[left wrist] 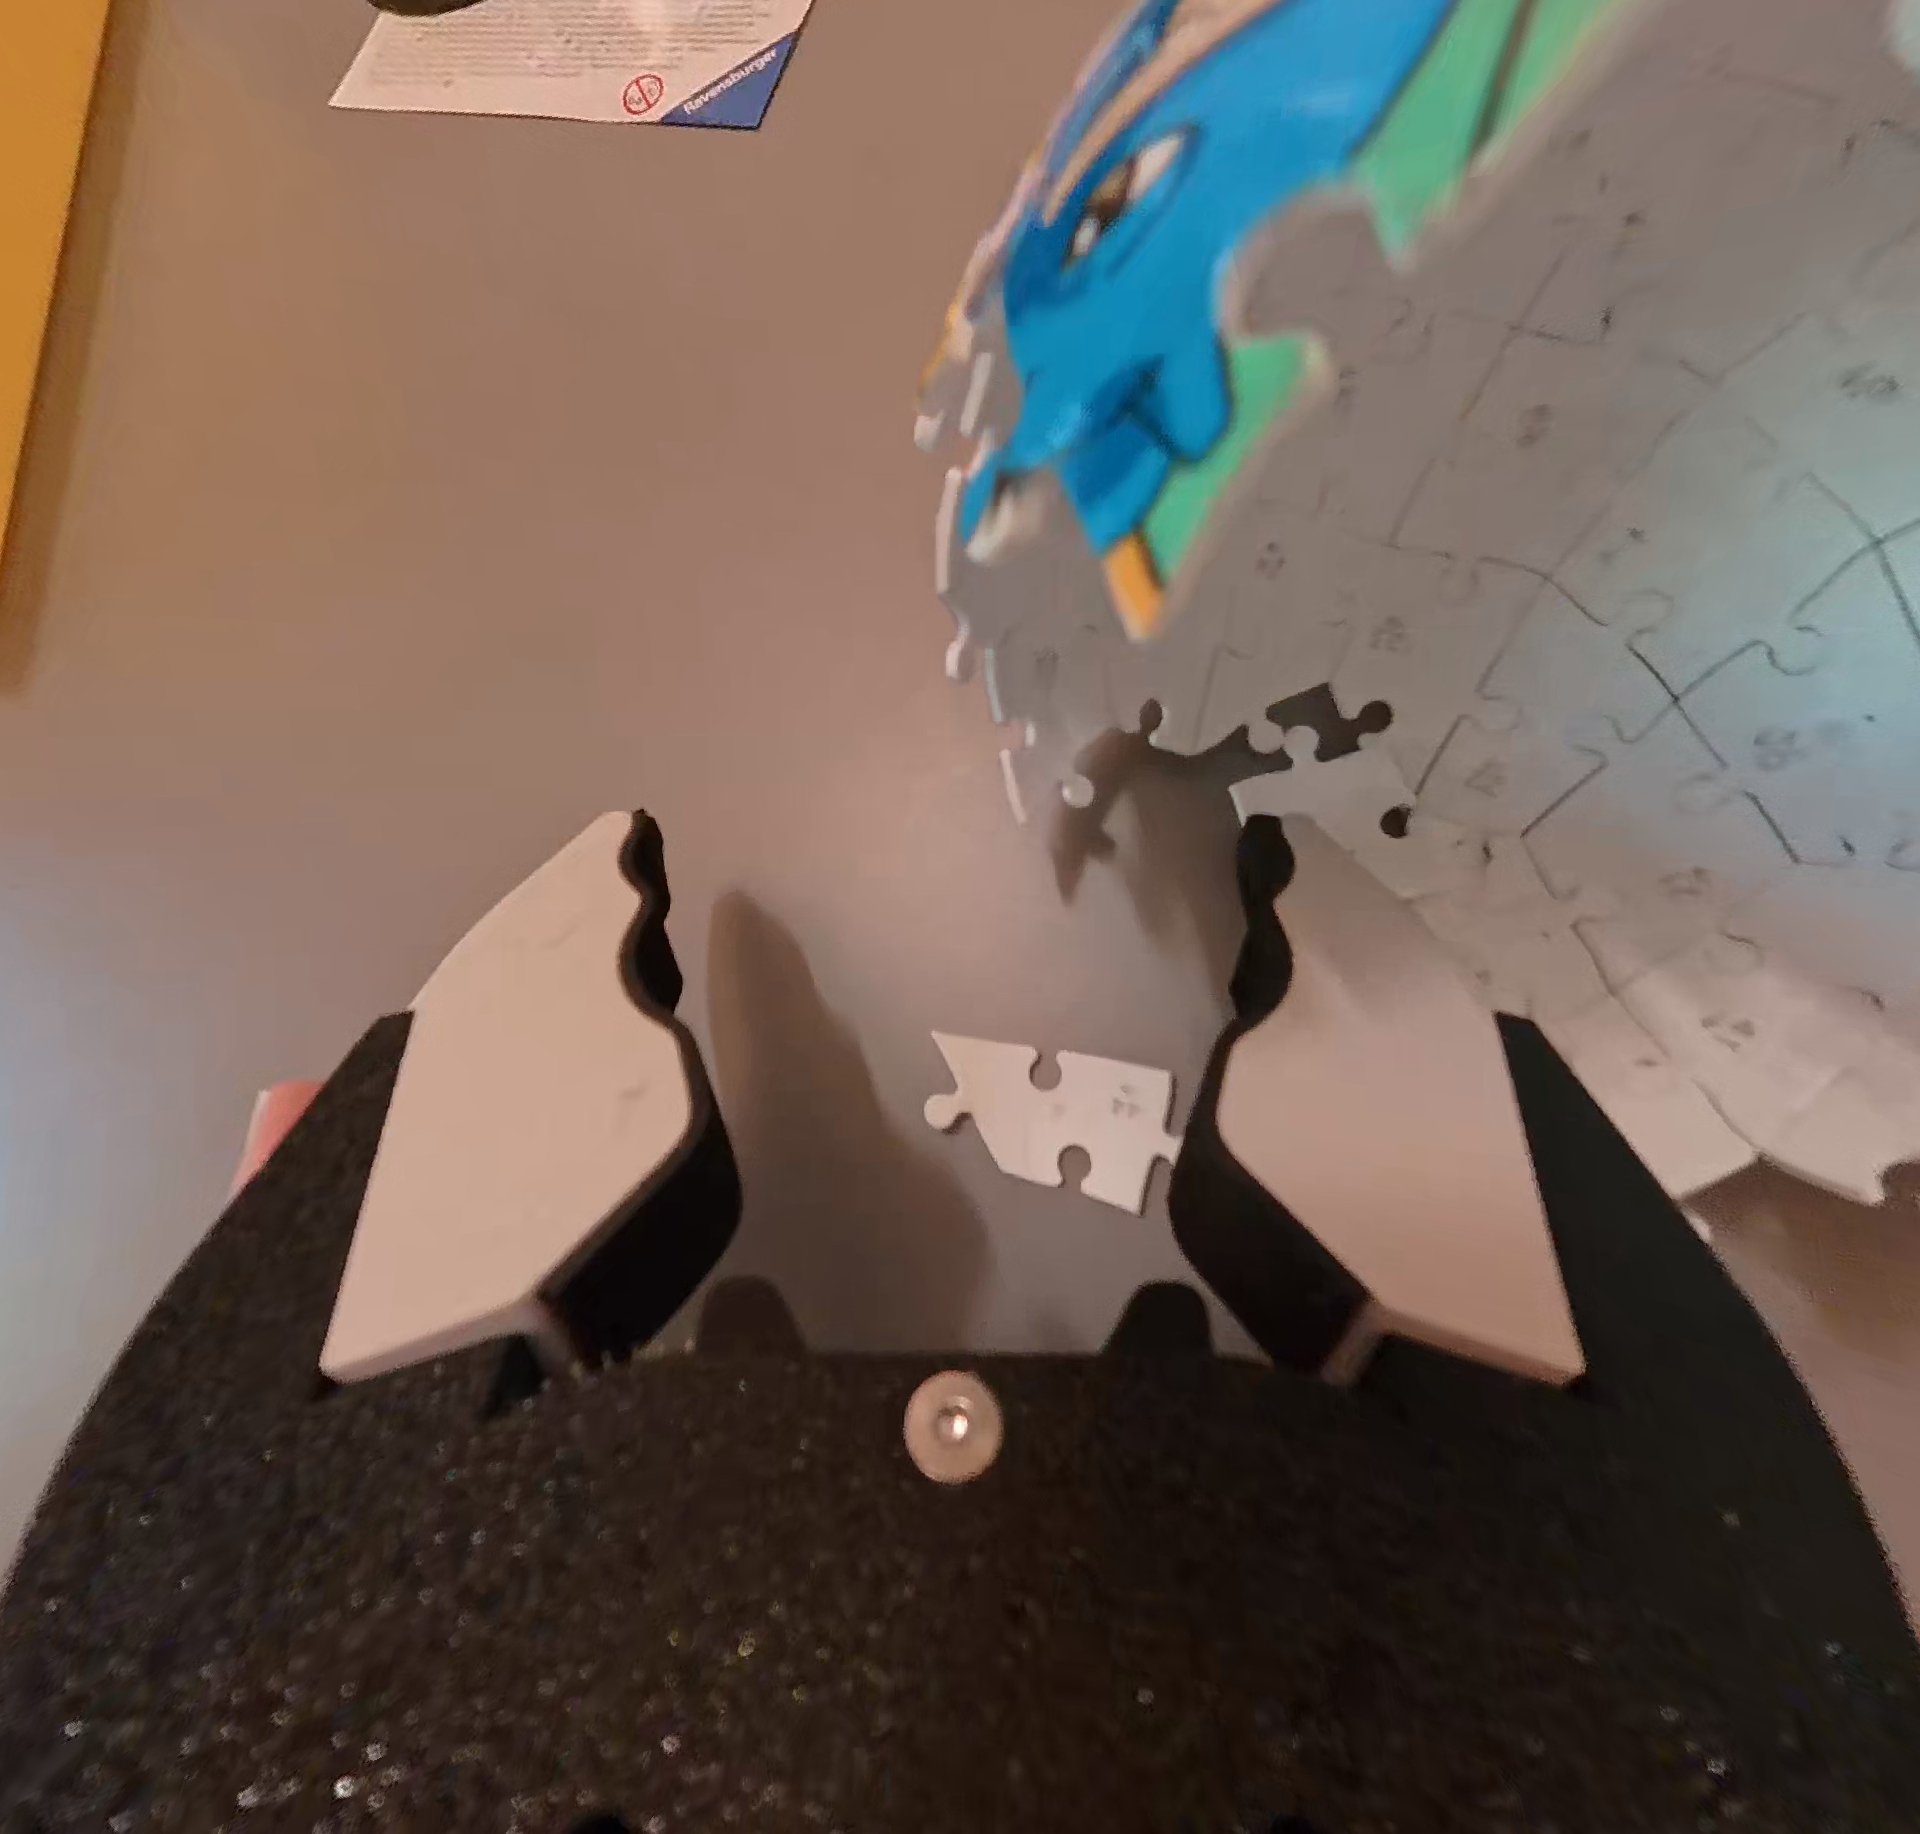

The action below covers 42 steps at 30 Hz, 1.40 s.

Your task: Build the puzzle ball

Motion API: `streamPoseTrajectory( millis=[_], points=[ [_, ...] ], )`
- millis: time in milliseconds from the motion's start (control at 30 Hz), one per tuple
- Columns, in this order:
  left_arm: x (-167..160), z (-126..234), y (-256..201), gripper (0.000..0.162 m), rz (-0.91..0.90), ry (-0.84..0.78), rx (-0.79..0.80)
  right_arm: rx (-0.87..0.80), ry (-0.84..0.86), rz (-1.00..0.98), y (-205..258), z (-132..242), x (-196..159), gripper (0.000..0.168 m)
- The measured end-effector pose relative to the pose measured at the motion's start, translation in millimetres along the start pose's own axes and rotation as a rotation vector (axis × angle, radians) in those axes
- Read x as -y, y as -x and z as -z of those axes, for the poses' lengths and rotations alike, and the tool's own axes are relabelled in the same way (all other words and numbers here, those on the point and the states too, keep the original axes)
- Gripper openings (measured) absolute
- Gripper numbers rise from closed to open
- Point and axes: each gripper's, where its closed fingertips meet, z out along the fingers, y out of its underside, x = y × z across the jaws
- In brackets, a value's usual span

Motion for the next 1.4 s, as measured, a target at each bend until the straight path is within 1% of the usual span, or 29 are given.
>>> streamPoseTrajectory(
  millis=[133, 200, 433, 500, 600, 733, 833, 933, 1067, 1167, 1267, 1400],
  points=[
    [2.5, -4.8, 2.6, 0.110, 0.002, 0.003, -0.006, -0.002, 0.004, 0.006, -0.2, 0.0, 0.1, 0.134],
    [1.1, -4.3, 4.0, 0.111, 0.000, 0.009, -0.007, -0.002, 0.006, 0.009, -0.3, 0.2, -0.3, 0.134],
    [-8.4, 3.2, 12.9, 0.109, 0.002, 0.030, -0.008, -0.001, 0.007, 0.006, -0.4, 0.8, -2.0, 0.134],
    [-9.2, 5.7, 15.5, 0.106, 0.016, 0.027, 0.002, 0.000, 0.007, 0.006, -0.3, 0.7, -1.9, 0.134],
    [-9.1, 9.9, 12.3, 0.105, 0.010, 0.022, -0.013, 0.000, 0.008, 0.007, -0.3, 0.7, -2.0, 0.134],
    [-15.0, 13.0, 12.7, 0.105, -0.012, 0.054, -0.012, 0.000, 0.008, 0.007, -0.3, 0.8, -2.1, 0.134],
    [-14.1, 11.3, 9.1, 0.103, -0.015, 0.050, -0.044, -0.001, 0.006, 0.003, -0.5, 0.5, -2.2, 0.134],
    [-14.2, 10.5, 18.6, 0.112, -0.034, 0.055, -0.021, -0.002, 0.006, 0.002, -0.6, 0.5, -2.4, 0.134],
    [-13.5, 8.8, 23.9, 0.105, -0.021, 0.055, -0.009, -0.001, 0.006, 0.003, -0.6, 0.5, -2.2, 0.134],
    [-11.6, 9.1, 23.4, 0.103, -0.020, 0.029, -0.005, -0.001, 0.004, -0.001, -0.6, 0.5, -2.5, 0.134],
    [-10.3, 14.3, 19.9, 0.102, 0.000, -0.002, -0.042, -0.001, 0.004, 0.000, -0.5, 0.5, -2.5, 0.134],
    [-14.7, 23.7, 28.2, 0.101, -0.008, -0.004, -0.051, -0.001, 0.003, -0.001, -0.5, 0.5, -2.5, 0.134]
  ],
)
